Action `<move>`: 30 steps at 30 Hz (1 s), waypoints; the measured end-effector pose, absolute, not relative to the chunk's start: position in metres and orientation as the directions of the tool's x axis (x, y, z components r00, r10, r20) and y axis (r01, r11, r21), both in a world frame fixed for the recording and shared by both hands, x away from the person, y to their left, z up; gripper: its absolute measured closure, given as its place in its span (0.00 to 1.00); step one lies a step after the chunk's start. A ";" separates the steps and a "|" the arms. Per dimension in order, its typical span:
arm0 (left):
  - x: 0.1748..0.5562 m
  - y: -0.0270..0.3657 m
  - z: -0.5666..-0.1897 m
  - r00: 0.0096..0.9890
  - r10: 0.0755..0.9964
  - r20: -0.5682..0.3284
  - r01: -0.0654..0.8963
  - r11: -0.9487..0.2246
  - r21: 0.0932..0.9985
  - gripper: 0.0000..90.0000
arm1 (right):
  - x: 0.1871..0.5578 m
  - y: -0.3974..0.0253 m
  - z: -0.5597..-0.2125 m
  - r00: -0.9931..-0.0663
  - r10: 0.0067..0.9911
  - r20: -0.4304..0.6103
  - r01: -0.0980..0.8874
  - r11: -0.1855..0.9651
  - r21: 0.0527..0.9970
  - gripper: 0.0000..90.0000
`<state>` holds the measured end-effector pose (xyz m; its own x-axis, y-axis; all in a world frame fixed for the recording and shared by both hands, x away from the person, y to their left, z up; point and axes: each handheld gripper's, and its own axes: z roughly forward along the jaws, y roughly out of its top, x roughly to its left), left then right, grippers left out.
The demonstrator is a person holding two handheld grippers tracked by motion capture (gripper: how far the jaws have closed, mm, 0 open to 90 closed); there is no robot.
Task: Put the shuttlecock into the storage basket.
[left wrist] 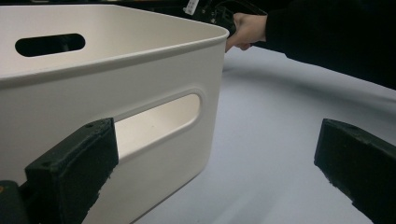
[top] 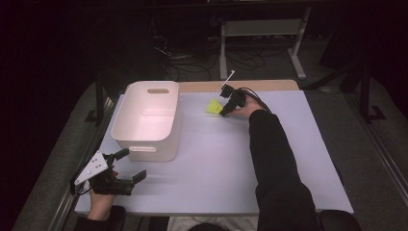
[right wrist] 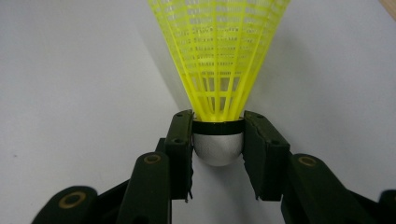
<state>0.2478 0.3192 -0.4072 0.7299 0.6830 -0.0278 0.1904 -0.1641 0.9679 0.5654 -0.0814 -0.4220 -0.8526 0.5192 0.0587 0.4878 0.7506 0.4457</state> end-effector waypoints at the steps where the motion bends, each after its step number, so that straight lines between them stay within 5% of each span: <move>1: 0.248 0.319 -0.407 0.731 0.682 -0.028 0.190 -0.165 0.968 0.00 | 0.564 -0.081 -0.422 -0.857 0.513 0.058 0.483 0.757 0.441 0.70; 30: 0.248 0.318 -0.408 0.730 0.683 -0.027 0.193 -0.168 0.967 0.00 | 0.535 -0.089 -0.380 -0.851 0.522 0.050 0.469 0.715 0.518 0.70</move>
<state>0.2477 0.3183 -0.4077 0.7298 0.6831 -0.0272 0.1933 -0.1680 0.9667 0.5353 -0.0893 -0.3799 -0.8515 0.5220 0.0497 0.4688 0.7154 0.5181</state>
